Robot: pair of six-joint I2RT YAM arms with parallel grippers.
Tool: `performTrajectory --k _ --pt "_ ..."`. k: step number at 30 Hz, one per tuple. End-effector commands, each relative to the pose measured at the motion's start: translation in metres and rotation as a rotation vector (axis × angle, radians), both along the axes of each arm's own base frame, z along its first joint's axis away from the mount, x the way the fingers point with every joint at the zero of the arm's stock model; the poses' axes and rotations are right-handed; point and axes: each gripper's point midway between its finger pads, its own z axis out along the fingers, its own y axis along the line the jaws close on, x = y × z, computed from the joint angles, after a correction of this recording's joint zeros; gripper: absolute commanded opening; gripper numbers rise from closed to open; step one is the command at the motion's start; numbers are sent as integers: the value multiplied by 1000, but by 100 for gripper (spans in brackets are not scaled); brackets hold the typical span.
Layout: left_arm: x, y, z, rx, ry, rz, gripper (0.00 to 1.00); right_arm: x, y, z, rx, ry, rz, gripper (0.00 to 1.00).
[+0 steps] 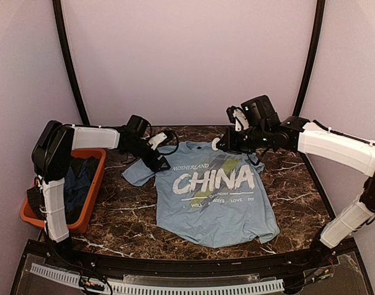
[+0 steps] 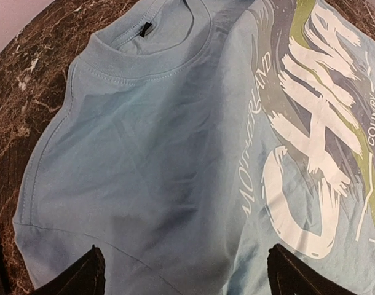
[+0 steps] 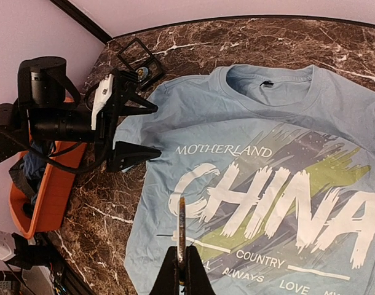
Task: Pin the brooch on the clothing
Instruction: Pick up the flattened clothing from the center of the board.
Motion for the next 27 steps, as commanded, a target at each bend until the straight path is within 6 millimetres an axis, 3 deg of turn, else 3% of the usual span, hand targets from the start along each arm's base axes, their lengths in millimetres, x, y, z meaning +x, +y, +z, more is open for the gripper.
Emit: performTrajectory --k 1,11,13,16,21,27 --pt "-3 3 -9 20 32 1 90 3 3 0 7 5 4 0" --pt "-6 2 -25 38 87 22 74 3 8 -6 14 15 26 0" --pt "-7 1 -27 41 94 22 64 3 9 -6 21 8 31 0" --pt "-10 -1 -30 46 109 19 38 4 9 -7 21 0 29 0" --pt "-14 -5 -25 37 150 41 4 7 13 -8 22 1 31 0" --pt "-31 -7 -23 15 245 123 1 13 23 -12 35 25 42 0"
